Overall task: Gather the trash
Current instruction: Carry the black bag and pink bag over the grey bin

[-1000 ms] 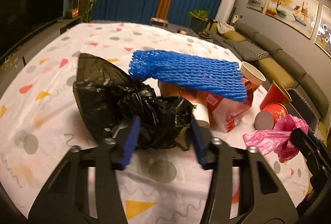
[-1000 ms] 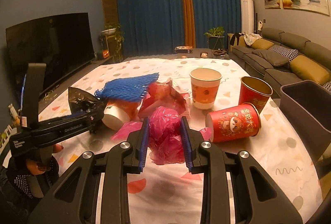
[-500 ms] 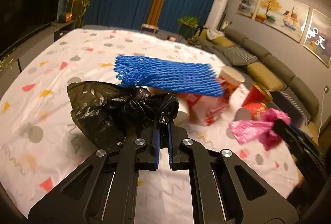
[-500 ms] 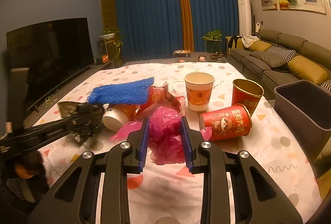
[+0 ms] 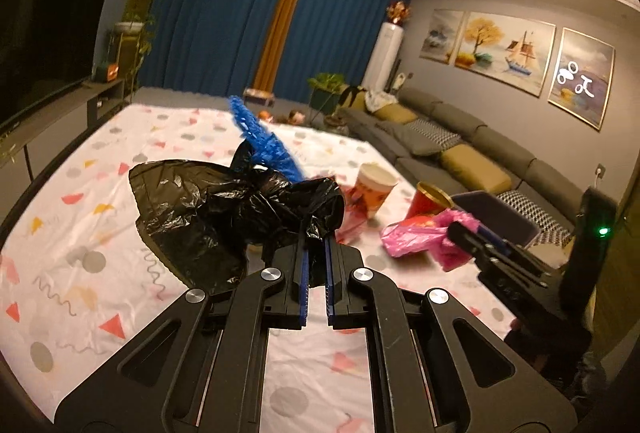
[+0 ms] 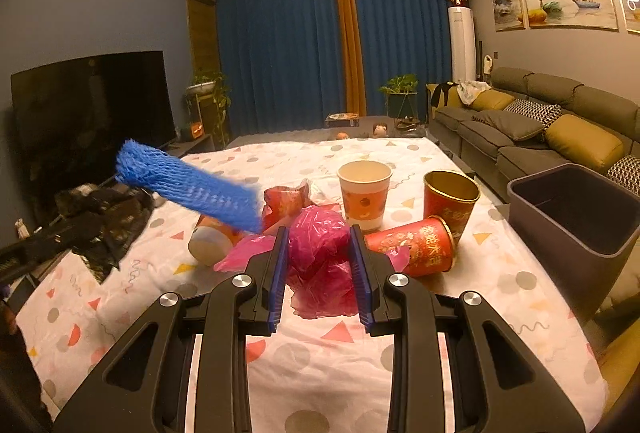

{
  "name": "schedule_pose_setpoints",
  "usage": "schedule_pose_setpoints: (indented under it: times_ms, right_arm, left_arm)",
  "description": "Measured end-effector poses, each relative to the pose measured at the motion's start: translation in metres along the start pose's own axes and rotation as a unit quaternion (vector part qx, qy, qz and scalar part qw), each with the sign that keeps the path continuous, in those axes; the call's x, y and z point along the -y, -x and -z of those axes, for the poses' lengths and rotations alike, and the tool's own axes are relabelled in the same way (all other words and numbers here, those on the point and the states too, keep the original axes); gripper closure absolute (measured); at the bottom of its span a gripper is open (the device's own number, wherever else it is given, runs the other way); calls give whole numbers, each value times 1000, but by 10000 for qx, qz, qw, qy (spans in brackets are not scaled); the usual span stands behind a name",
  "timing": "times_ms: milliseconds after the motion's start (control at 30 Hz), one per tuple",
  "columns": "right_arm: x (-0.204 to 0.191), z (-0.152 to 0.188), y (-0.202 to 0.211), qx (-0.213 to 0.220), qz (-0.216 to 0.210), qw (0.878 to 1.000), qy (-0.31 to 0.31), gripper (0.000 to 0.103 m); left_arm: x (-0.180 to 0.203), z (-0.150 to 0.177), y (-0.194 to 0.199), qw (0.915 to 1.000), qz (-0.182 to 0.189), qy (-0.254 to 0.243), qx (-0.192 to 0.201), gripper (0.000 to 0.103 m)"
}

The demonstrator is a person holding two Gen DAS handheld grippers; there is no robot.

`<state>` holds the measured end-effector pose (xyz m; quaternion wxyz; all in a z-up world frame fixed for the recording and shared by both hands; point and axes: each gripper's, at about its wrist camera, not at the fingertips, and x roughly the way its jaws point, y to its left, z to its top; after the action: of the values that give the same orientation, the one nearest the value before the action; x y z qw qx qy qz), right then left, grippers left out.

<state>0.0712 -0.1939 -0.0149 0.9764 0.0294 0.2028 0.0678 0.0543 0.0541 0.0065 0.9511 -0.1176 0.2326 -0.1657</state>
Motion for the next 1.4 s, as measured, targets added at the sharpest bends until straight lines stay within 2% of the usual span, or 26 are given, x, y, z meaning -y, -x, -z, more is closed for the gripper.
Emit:
schedule_pose_setpoints:
  times_ms: [567,1133,1400]
  right_arm:
    - [20,-6,30,305,123,9994,-113,73]
    - [66,-25,42,580,398,9972,-233,73]
    - [93,-32,40,614,766,9949,-234,73]
  left_arm:
    - [44,-17,22,9976,390,-442,358,98]
    - [92,-24,-33,9913,1018,-821,140,98]
    - [134,-30,-67,9858,1286,-1079,51,98]
